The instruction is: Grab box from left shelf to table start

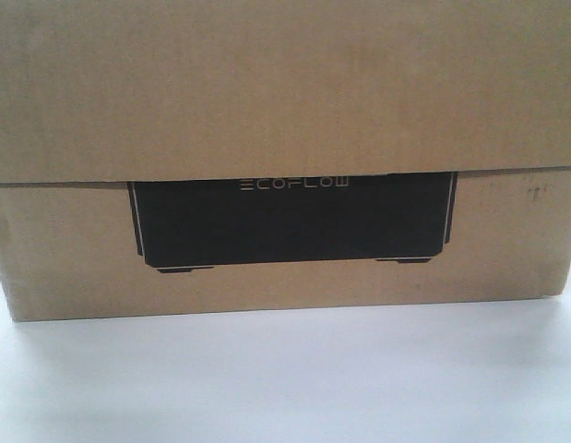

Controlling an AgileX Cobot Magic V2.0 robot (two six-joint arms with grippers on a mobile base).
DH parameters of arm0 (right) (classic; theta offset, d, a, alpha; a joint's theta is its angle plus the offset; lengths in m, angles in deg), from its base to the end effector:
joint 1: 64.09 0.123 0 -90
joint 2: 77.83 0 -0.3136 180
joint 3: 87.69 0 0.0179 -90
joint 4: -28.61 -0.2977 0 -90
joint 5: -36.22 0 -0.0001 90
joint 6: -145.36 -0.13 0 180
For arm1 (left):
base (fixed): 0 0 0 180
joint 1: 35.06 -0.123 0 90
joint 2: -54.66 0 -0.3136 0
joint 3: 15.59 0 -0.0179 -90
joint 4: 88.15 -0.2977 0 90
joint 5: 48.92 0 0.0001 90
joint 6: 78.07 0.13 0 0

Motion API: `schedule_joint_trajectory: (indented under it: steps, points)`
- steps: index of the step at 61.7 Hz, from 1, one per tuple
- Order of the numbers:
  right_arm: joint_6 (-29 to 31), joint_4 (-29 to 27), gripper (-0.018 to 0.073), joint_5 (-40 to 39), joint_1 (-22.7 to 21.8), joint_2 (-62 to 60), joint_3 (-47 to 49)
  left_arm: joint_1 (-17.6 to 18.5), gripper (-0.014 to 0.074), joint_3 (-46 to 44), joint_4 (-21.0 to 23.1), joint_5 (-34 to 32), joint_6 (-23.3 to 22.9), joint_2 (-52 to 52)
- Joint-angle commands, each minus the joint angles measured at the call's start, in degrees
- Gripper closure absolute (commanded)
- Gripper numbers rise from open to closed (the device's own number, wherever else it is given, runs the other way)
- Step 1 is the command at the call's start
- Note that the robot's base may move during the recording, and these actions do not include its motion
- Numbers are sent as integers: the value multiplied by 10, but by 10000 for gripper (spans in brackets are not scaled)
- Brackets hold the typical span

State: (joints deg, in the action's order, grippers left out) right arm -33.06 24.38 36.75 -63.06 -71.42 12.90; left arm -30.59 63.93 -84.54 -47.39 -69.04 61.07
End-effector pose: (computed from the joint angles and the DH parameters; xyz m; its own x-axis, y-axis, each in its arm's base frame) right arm 0.1137 0.0021 0.2057 0.0627 0.0474 -0.9969 -0.0216 0.9987 0.0461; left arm 0.1136 -0.0091 0.2027 0.0516 0.0907 -0.9945 0.0751 0.9927 0.0945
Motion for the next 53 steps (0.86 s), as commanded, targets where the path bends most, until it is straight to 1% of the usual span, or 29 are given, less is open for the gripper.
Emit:
schedule_joint_trajectory:
  steps: [1, 53]
  points:
    - [6, 6, 541, -47, -3, -1, 5, 2, 664, 16, -1, -49, -5, -9]
    - [6, 6, 541, -47, -3, -1, 5, 2, 664, 16, -1, -49, -5, -9]
